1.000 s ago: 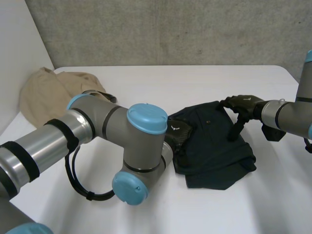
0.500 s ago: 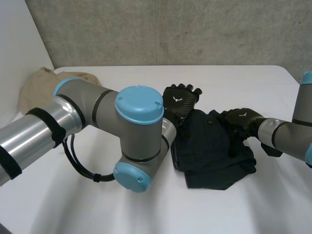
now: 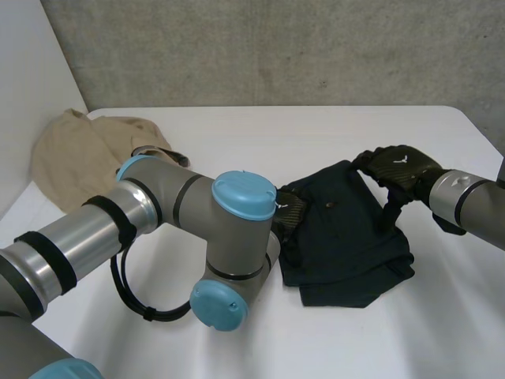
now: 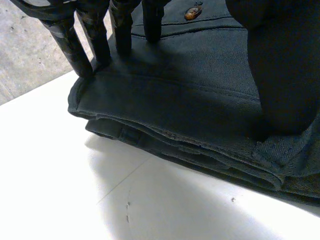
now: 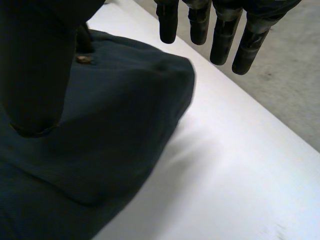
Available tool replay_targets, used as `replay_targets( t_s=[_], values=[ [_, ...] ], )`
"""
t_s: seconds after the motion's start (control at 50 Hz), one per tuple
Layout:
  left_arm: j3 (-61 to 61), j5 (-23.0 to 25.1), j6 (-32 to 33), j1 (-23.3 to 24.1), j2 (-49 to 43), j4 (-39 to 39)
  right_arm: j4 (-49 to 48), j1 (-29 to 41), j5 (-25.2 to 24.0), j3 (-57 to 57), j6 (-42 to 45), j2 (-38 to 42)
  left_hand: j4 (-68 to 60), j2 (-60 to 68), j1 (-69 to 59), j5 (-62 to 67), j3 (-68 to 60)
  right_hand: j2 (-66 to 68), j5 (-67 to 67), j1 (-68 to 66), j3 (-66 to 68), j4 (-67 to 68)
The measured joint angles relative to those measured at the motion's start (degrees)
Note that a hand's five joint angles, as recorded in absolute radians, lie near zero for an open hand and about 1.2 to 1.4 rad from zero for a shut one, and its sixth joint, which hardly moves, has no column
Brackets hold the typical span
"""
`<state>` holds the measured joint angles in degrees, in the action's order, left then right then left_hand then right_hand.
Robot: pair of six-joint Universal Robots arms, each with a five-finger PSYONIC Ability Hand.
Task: Fold the laundry.
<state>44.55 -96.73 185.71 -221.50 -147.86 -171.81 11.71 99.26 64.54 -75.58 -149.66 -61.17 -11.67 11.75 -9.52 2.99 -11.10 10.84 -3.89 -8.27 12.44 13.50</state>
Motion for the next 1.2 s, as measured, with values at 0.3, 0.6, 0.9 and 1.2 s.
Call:
replay_targets(
  t_s=[0.3,0.6,0.9,1.2],
  values=[
    [0.2,0.1,2.7,0.0,-1.0,-0.1,1.8,-0.1,-2.8,0.3,6.6,6.9,0.0,-0.2,0.0,0.0,0.4,0.0,0.0,0.0,-1.0,0.0],
    [2.0,0.5,2.2,-0.3,7.0,-1.5,-0.7,-0.2,-1.2,0.0,0.6,3.7,0.2,-0.5,0.3,0.0,0.8,0.0,0.0,0.2,-1.3,0.0],
    [17.9,9.6,-5.2,-8.0,29.6,-5.9,-5.2,-7.4,5.3,-5.2,-26.1,-9.9,0.2,-0.5,0.3,0.0,0.8,0.0,0.0,0.2,-1.3,0.0],
    [35.8,26.1,-12.4,-17.3,44.8,-5.7,-4.2,-9.6,-1.7,-19.6,-23.3,-8.1,0.2,-0.5,0.3,0.0,0.8,0.0,0.0,0.2,-1.3,0.0]
  ],
)
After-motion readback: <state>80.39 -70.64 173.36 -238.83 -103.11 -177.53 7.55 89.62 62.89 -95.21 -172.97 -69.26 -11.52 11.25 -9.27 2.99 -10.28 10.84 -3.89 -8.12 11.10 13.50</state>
